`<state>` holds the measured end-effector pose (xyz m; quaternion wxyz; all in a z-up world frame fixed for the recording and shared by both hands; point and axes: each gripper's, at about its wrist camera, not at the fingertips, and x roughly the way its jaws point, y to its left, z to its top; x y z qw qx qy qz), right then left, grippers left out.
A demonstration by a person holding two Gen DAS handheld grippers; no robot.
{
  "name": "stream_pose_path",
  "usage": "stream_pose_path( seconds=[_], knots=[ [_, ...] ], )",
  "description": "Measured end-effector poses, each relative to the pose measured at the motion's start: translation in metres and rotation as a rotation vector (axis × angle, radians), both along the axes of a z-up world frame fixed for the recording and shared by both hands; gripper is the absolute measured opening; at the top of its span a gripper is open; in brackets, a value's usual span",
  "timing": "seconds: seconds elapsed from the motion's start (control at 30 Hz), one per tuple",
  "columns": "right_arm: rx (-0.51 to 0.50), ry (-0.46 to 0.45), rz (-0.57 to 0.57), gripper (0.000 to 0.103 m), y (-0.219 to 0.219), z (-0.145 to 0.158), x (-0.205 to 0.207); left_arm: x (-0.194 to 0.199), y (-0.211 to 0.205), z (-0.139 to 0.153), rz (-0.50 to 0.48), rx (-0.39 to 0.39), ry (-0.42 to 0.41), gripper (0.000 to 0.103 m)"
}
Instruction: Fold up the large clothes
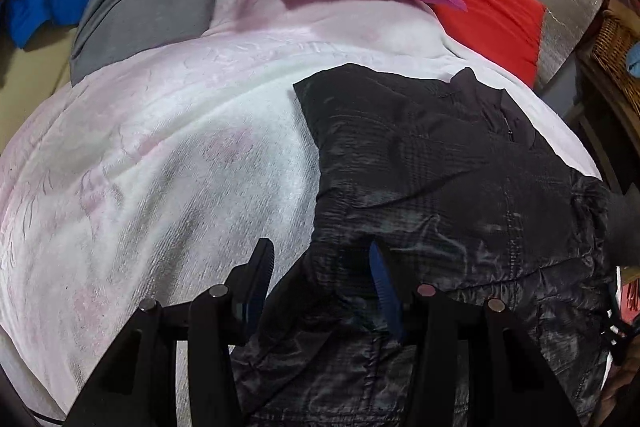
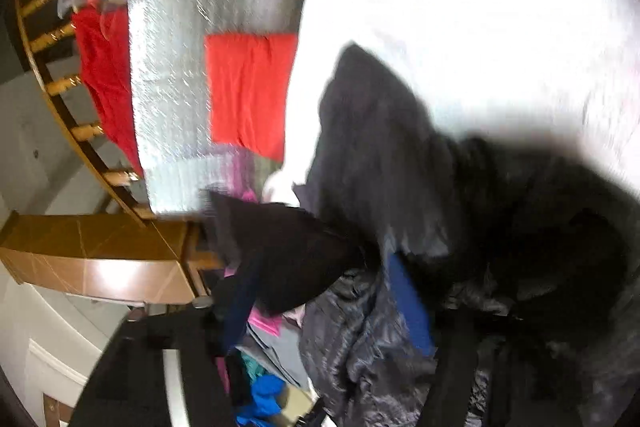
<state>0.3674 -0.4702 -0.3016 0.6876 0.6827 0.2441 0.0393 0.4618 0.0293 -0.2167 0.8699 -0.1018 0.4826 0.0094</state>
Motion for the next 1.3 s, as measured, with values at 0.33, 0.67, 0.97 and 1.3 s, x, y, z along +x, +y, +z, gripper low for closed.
stream_pose_path(
  seconds=[0.33, 0.67, 0.97, 1.3],
  knots=[
    [-0.214, 0.032, 0.002, 0.069, -0.023, 0.02, 0.021, 0.002, -0.01, -0.001, -0.014, 0.035, -0.019, 0.051],
    [-0.414, 0.292, 0.046, 0.053, -0.009, 0.025, 0.073, 0.015, -0.02, -0.007, -0.03, 0.106, -0.025, 0.058],
    [-0.447, 0.208, 0.008, 0.013, -0.008, 0.035, 0.075, 0.02, -0.017, -0.01, -0.019, 0.111, -0.021, 0.069],
    [-0.533, 0.172, -0.023, 0.013, -0.002, 0.068, 0.022, 0.007, -0.013, -0.009, -0.019, 0.127, -0.017, 0.069]
  ],
)
